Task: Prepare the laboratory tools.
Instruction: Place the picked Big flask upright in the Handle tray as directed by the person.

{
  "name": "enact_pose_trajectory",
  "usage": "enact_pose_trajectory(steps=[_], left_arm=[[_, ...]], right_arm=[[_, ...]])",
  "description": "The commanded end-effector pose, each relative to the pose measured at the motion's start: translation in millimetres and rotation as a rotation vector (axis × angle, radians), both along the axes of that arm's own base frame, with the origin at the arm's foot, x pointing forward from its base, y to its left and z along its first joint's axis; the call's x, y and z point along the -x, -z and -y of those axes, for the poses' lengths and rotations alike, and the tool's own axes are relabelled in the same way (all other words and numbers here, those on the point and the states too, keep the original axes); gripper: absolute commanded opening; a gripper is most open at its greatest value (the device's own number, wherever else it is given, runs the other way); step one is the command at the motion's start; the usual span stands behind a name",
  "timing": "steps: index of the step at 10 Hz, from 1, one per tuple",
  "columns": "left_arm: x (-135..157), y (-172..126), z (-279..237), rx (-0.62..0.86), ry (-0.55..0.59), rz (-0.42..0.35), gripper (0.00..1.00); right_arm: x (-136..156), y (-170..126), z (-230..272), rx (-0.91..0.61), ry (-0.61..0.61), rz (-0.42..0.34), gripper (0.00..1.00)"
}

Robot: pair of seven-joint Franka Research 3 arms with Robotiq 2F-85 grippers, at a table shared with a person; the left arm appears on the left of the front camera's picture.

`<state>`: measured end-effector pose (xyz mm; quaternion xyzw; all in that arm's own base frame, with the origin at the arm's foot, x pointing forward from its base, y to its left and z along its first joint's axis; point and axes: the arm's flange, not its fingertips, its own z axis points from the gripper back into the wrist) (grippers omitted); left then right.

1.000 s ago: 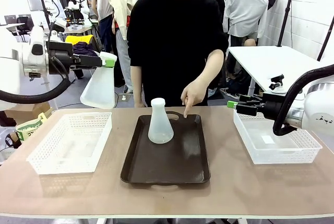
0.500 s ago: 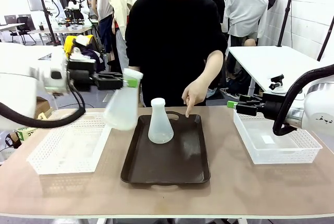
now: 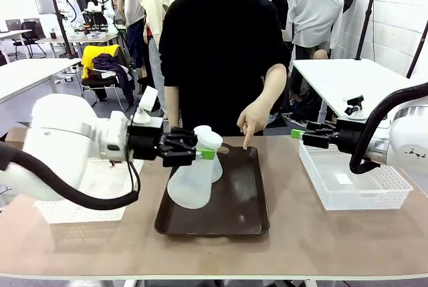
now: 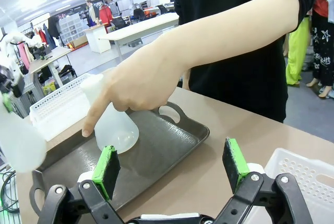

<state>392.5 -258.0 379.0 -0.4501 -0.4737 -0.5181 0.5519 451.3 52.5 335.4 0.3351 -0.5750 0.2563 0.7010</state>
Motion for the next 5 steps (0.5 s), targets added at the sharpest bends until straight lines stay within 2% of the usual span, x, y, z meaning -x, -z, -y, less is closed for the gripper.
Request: enact_pose_trajectory(steps=[1,3,4,5], left_arm=[[-23.4,14.3,17.5,0.083,-0.041,-0.004,0.00],[-34.3,27.8,25.6,0.107,-0.053,-0.018,0.00],[-44.2,36.6,29.8,0.094,-0.076,0.006,0.00],[-48.7,42.5,30.8,0.087,-0.086,-0.012,0.00]], right_arm=[[-0.8,-0.3,0.3,0.011,-0.001,-0.007,1.00],[-0.8,-0.3,0.3,0.011,-0.001,-0.007,1.00],[-0.8,-0.3,0.3,0.011,-0.001,-0.007,1.00],[-0.8,-0.3,0.3,0.011,-0.001,-0.007,1.00]])
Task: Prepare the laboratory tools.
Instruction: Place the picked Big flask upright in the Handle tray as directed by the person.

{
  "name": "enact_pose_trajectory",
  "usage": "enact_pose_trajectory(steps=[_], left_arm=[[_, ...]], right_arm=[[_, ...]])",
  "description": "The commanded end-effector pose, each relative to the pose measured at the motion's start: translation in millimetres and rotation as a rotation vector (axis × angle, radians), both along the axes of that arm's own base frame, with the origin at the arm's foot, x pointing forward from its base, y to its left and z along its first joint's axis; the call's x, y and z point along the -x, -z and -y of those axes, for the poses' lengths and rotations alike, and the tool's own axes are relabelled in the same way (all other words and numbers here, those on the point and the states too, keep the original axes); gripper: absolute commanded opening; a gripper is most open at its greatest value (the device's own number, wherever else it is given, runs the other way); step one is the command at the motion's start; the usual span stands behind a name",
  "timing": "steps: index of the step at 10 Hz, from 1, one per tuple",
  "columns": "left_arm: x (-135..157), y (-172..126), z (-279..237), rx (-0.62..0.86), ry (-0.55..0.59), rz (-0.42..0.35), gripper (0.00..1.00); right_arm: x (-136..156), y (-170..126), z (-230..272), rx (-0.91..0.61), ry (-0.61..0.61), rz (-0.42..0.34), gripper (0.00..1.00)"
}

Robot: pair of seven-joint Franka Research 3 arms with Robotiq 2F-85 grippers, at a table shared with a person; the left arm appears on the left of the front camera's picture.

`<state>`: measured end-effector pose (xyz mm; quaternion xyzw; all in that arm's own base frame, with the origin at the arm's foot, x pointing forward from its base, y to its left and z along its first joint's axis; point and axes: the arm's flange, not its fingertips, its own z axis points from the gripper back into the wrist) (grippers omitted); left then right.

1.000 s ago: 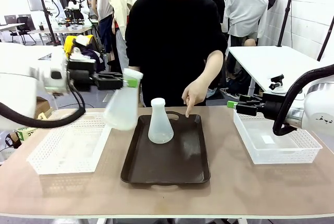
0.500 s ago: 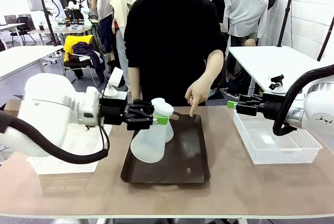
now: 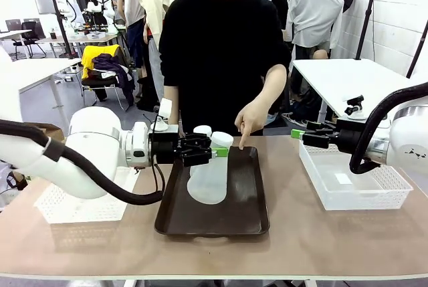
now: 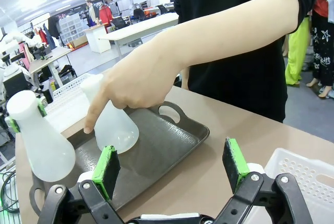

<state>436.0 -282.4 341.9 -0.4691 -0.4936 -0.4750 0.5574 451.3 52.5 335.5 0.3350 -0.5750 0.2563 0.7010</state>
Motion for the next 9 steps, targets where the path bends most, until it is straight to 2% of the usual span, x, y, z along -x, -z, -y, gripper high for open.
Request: enact_pose_trajectory(steps=[1,3,6,7,9], left_arm=[[-7.4,11.6,8.5,-0.011,-0.031,0.031,0.00],[-10.2,28.6,15.1,-0.082,-0.051,0.055,0.00],[-11.3,40.6,18.8,-0.107,-0.037,0.021,0.00],[-9.7,38.2,17.8,-0.115,-0.030,0.016,0.09],[-8.7,31.7,12.6,-0.122,-0.029,0.032,0.48]], right_arm=[[-0.8,-0.2,0.3,0.011,-0.001,-0.007,1.00],[-0.8,-0.2,0.3,0.011,-0.001,-0.007,1.00],[-0.8,-0.2,0.3,0.011,-0.001,-0.007,1.00],[-0.8,-0.2,0.3,0.011,-0.001,-0.007,1.00],[-0.8,-0.2,0.3,0.011,-0.001,-0.007,1.00]])
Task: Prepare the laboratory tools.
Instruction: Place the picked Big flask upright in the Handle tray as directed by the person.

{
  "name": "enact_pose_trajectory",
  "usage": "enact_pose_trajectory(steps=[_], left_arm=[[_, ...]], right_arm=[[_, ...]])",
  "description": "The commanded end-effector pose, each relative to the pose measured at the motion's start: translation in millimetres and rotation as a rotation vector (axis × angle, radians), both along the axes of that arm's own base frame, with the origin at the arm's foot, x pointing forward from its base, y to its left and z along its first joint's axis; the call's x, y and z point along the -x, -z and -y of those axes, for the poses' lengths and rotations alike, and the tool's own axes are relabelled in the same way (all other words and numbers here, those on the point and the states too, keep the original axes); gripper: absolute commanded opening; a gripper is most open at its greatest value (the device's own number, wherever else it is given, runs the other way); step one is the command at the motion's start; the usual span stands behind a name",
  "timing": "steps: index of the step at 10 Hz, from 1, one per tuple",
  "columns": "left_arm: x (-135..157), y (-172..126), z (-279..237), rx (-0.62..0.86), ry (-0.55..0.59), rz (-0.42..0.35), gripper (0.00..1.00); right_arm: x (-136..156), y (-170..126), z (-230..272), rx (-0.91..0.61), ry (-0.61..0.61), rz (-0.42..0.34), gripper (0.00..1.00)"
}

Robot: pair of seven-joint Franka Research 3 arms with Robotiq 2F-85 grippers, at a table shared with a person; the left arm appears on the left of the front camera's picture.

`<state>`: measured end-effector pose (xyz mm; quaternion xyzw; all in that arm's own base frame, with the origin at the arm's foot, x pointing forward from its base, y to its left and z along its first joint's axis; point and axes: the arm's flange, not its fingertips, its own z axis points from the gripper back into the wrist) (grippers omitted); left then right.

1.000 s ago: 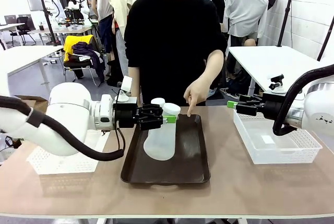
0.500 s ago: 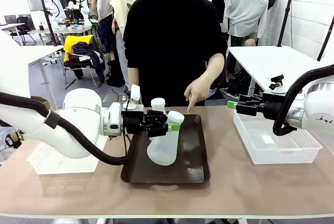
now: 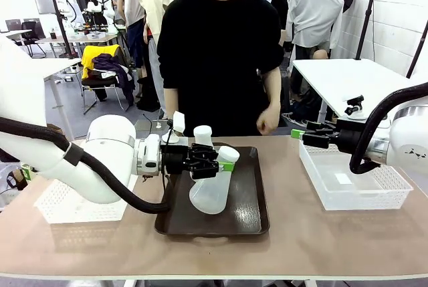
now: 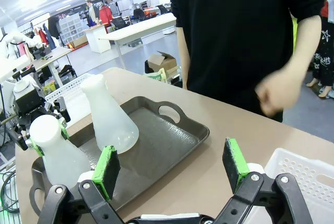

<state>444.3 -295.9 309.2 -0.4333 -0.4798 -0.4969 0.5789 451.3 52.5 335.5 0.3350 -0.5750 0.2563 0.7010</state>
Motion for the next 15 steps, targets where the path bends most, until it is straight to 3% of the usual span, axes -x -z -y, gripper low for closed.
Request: enact_pose_trajectory(steps=[1,2,3,10,15], left_arm=[[2.5,-3.3,-3.9,-0.038,-0.011,0.011,0.68],[5.6,-6.1,-7.6,-0.044,-0.005,0.007,0.88],[9.3,-9.9,-12.6,-0.053,-0.004,-0.003,1.00],[17.5,-15.7,-31.8,-0.179,0.022,-0.030,1.00],[17.6,-13.8,-62.5,-0.214,-0.053,-0.073,1.00]], right_arm=[[-0.8,-0.2,0.3,0.011,-0.001,-0.007,1.00],[-0.8,-0.2,0.3,0.011,-0.001,-0.007,1.00],[-0.8,-0.2,0.3,0.011,-0.001,-0.007,1.00],[-0.8,-0.2,0.3,0.011,-0.001,-0.007,1.00],[-0.8,-0.2,0.3,0.011,-0.001,-0.007,1.00]])
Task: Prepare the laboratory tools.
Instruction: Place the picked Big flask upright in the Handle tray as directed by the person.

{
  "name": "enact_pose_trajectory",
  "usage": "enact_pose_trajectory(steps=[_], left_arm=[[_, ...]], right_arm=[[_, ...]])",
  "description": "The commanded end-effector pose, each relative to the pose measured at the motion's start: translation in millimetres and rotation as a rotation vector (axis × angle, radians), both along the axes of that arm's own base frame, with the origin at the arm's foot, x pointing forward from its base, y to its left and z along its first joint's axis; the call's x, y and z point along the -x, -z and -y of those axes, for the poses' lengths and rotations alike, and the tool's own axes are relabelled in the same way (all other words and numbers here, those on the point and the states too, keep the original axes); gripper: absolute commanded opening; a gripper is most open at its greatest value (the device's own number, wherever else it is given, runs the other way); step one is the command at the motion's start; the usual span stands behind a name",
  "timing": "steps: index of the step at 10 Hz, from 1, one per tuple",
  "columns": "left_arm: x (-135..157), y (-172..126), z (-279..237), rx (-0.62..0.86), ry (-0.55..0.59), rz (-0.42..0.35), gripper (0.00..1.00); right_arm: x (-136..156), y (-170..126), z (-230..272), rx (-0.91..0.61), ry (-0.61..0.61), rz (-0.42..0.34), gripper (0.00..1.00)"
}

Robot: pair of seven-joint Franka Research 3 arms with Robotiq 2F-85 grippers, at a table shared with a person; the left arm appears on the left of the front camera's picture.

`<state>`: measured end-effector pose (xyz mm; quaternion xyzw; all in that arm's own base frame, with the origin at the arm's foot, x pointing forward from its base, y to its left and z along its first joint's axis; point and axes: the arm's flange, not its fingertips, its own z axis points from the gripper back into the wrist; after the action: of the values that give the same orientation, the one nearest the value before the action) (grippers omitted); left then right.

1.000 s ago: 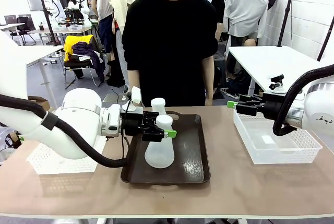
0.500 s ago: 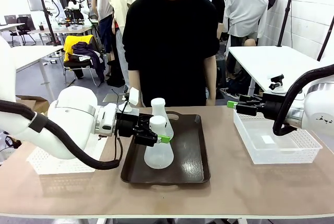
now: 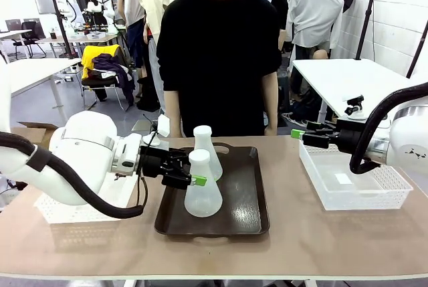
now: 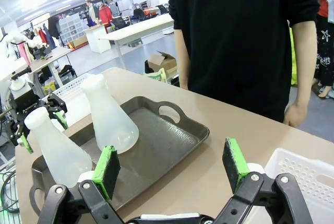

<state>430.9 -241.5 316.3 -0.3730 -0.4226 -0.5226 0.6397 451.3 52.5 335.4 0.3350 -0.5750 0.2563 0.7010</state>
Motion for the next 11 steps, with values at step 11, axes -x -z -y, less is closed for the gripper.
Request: enact_pose_trajectory(steps=[11], left_arm=[[0.2,-1.7,-12.2,-0.001,-0.028,-0.016,1.00]], right_arm=[[-0.8,-0.2,0.2,0.011,-0.001,-0.007,1.00]])
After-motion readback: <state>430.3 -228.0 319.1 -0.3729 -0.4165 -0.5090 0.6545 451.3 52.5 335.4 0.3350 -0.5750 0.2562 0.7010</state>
